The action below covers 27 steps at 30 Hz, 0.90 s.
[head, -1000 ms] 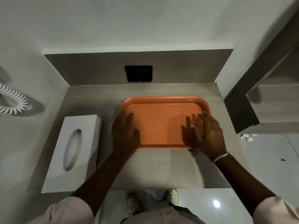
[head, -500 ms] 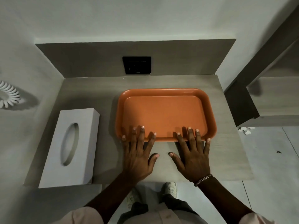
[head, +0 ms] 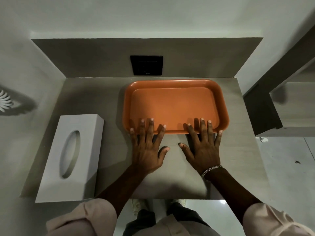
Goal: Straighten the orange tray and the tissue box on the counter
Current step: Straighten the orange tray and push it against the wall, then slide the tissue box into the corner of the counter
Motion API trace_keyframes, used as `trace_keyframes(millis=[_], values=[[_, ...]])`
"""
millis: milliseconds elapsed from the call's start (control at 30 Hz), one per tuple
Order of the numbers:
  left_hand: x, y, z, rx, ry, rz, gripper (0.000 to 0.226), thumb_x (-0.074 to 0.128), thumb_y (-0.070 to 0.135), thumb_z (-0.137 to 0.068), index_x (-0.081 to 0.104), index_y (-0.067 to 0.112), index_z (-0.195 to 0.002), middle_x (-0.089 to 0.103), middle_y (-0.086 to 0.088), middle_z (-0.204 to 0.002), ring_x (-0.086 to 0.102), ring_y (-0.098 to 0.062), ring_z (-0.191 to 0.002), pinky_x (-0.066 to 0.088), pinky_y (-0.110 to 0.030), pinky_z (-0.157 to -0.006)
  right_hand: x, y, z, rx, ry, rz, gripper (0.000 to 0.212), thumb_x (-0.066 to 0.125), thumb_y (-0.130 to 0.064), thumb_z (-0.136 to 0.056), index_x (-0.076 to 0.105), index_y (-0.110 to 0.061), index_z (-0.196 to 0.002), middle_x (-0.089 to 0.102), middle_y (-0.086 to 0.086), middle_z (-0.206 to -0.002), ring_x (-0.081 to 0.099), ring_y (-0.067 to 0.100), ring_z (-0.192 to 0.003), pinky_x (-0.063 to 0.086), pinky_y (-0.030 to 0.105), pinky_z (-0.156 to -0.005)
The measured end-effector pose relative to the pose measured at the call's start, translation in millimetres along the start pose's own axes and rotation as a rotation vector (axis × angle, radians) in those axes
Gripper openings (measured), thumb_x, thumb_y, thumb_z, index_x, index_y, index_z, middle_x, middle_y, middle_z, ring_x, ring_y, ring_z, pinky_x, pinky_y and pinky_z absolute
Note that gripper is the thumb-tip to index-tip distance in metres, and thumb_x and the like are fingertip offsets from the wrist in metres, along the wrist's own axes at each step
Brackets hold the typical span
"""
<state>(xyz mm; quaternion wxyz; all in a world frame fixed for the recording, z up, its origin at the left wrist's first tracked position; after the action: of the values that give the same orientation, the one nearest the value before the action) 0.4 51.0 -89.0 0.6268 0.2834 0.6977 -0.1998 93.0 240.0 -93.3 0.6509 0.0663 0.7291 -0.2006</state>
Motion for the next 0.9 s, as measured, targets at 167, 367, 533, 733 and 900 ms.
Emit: trace_keyframes(millis=[167,367,533,733,900], values=[[0,-6,-17,0.003,0.003,0.007,0.078,0.033,0.067,-0.092,0.012,0.026,-0.155,0.012,-0.018,-0.164,0.004,-0.044,-0.150,0.006,-0.072,-0.116,0,-2,-18,-0.006,-0.003,0.009,0.076,0.035,-0.071,-0.092,0.018,-0.035,-0.158,0.011,0.016,-0.168,0.002,0.037,-0.155,0.000,0.066,-0.117],[2,-16,-31,0.015,-0.011,0.025,0.076,0.033,0.065,-0.092,0.009,0.028,-0.155,0.010,-0.016,-0.165,0.002,-0.042,-0.151,0.006,-0.071,-0.116,-3,-7,-30,0.004,-0.022,-0.001,0.076,0.033,-0.070,-0.092,0.019,-0.035,-0.157,0.012,0.016,-0.168,0.002,0.037,-0.155,-0.001,0.066,-0.118],[-8,-18,-29,0.032,-0.035,0.072,0.074,0.035,0.059,-0.094,0.010,0.026,-0.155,0.007,-0.016,-0.165,-0.002,-0.040,-0.152,0.005,-0.067,-0.119,-10,-12,-32,0.014,-0.056,-0.028,0.075,0.033,-0.069,-0.092,0.021,-0.033,-0.157,0.010,0.016,-0.168,0.000,0.038,-0.155,0.000,0.068,-0.119],[-44,-40,-3,-0.161,0.069,0.326,0.082,0.041,0.057,-0.093,0.013,0.010,-0.154,0.001,-0.020,-0.164,-0.008,-0.039,-0.152,0.008,-0.062,-0.122,-33,-45,-15,-0.108,-0.049,-0.148,0.078,0.028,-0.070,-0.092,0.003,-0.034,-0.157,0.011,0.014,-0.168,0.001,0.035,-0.156,-0.005,0.066,-0.118],[-72,-67,32,-0.296,0.146,0.300,0.081,0.038,0.057,-0.091,0.009,0.017,-0.155,-0.001,-0.017,-0.165,-0.010,-0.035,-0.152,0.002,-0.055,-0.124,-35,-87,1,-0.319,-0.105,-0.216,0.080,0.018,-0.075,-0.091,0.016,-0.029,-0.157,0.008,0.012,-0.168,-0.002,0.031,-0.155,-0.001,0.061,-0.120]])
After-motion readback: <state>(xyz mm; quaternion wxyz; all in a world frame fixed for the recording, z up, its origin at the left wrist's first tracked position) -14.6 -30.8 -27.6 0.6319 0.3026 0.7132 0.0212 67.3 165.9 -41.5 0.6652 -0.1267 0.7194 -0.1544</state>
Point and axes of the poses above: each hand's wrist, its own z-axis away from the middle knuckle, its own x-axis out of the palm, y = z × x, the point moved 4 cm from there along -z, towards the middle knuckle
